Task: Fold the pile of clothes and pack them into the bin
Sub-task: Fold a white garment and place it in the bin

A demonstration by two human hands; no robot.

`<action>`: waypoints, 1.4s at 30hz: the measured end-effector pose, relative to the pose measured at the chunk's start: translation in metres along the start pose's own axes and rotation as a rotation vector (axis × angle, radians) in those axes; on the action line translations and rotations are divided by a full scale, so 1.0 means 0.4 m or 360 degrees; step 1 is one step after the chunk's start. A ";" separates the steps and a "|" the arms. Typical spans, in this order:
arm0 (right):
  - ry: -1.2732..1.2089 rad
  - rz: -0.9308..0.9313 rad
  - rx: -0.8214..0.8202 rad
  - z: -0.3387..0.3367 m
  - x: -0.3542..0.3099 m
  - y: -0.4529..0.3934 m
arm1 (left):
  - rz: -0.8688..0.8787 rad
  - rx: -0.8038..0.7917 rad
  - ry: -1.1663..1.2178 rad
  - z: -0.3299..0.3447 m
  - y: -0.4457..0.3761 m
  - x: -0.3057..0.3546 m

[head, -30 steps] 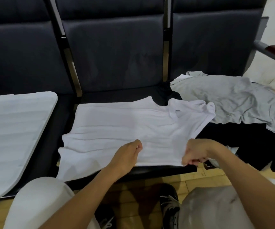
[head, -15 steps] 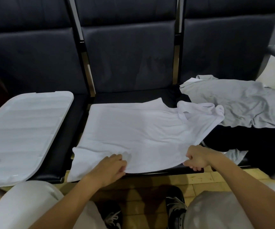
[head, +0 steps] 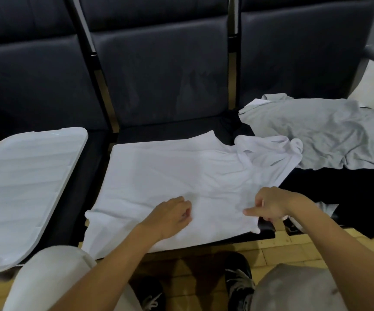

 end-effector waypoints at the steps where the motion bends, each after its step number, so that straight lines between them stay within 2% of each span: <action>1: 0.0038 0.0011 0.0118 -0.036 0.014 -0.015 | -0.0022 0.0004 0.0091 0.005 -0.023 0.016; 3: 0.0045 0.0075 0.0486 -0.139 0.059 -0.047 | -0.0047 0.0035 0.0292 0.007 -0.091 0.049; 6: -0.0490 0.0260 0.1353 -0.316 0.168 -0.045 | -0.0131 0.0150 0.0547 -0.013 -0.231 0.088; 7: -0.0616 0.0291 0.1590 -0.349 0.204 -0.032 | -0.0179 0.0218 0.0628 -0.027 -0.283 0.101; 8: -0.0685 0.0342 0.1717 -0.365 0.242 -0.027 | -0.0224 0.0282 0.0693 -0.040 -0.341 0.120; 10: -0.0787 0.0460 0.1645 -0.355 0.293 -0.043 | -0.0284 0.0372 0.0780 -0.062 -0.444 0.158; 13: -0.0921 0.0520 0.1383 -0.316 0.339 -0.094 | -0.0267 0.0272 0.0780 -0.048 -0.581 0.221; 17: -0.1114 0.0452 0.1464 -0.332 0.351 -0.125 | -0.0057 0.0160 0.0347 -0.024 -0.675 0.303; 20: -0.1116 0.0443 0.1594 -0.353 0.349 -0.127 | 0.0044 0.0214 0.0022 -0.043 -0.724 0.333; 22: -0.1259 0.0488 0.1618 -0.360 0.357 -0.121 | -0.0025 0.0301 0.0192 -0.087 -0.749 0.342; 23: -0.1497 0.0545 0.1581 -0.354 0.370 -0.121 | -0.0101 0.0345 0.0355 -0.111 -0.759 0.345; 25: -0.2384 0.0661 0.1321 -0.318 0.380 -0.138 | -0.0379 0.0335 0.0862 -0.140 -0.771 0.347; 27: -0.3148 0.0704 0.0963 -0.286 0.356 -0.149 | -0.0647 0.0089 0.1438 -0.126 -0.771 0.370; 29: -0.3498 0.0731 0.0788 -0.272 0.353 -0.147 | -0.0764 -0.0161 0.1847 -0.117 -0.772 0.407; 32: -0.3624 0.0818 0.0745 -0.254 0.370 -0.128 | -0.0833 -0.0234 0.1980 -0.120 -0.795 0.426; 35: -0.3546 0.0884 0.0850 -0.260 0.401 -0.102 | -0.0834 -0.0178 0.1933 -0.122 -0.827 0.440; 39: -0.3734 0.0815 0.0898 -0.276 0.416 -0.082 | -0.0755 0.0096 0.1665 -0.113 -0.869 0.446; 42: -0.3438 0.0822 0.0996 -0.277 0.442 -0.082 | -0.0685 0.0268 0.1508 -0.119 -0.911 0.437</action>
Point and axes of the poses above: each hand's wrist, its own y-axis away from the middle knuckle, its own z-axis out of the palm, x = y × z, the point moved 10 cm from there along -y, towards the middle knuckle, and after that the axes turned 14 degrees about x, right-handed, at the moved point
